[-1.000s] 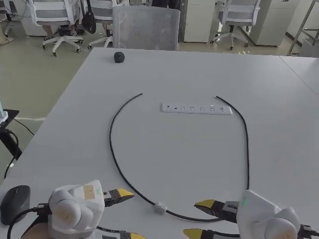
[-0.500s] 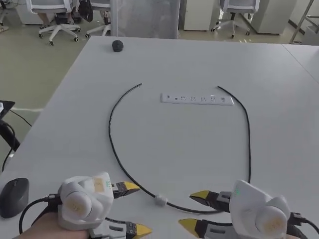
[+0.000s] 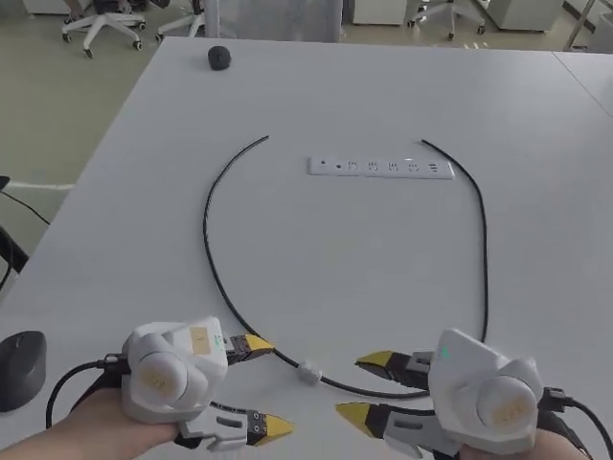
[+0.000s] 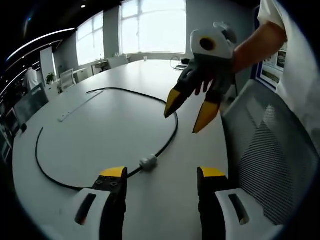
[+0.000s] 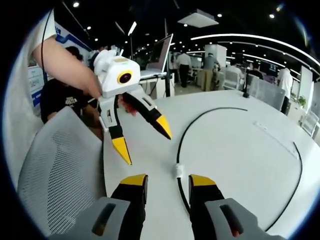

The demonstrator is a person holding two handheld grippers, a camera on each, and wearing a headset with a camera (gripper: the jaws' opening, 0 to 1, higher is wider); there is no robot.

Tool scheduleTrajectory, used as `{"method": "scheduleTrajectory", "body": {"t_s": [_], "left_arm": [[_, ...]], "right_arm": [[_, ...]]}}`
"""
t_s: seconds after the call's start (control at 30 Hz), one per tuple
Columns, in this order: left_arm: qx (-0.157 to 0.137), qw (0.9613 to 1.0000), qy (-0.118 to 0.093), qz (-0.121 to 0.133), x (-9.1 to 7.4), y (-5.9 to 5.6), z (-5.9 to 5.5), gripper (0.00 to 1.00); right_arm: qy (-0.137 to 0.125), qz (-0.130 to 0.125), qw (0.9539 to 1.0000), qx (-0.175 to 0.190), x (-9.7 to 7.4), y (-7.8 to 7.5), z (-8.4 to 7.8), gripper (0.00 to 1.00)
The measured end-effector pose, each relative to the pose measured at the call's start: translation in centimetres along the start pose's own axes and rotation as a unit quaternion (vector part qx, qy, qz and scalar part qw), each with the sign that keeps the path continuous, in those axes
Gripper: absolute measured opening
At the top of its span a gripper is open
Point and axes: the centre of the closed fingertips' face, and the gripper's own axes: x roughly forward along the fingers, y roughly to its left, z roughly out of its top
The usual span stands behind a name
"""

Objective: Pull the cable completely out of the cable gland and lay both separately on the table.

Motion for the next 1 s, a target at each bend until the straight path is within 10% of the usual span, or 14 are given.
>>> {"method": "scheduleTrajectory", "body": {"t_s": [1.0], "left_arm": [[0.054,0.9972,0.041,-0.031,3.3,1.0,-1.3,0.50]], "right_arm": [[0.020,0.016,0.9996,-0.015,3.7,-1.3,-0.7,0.23]]}}
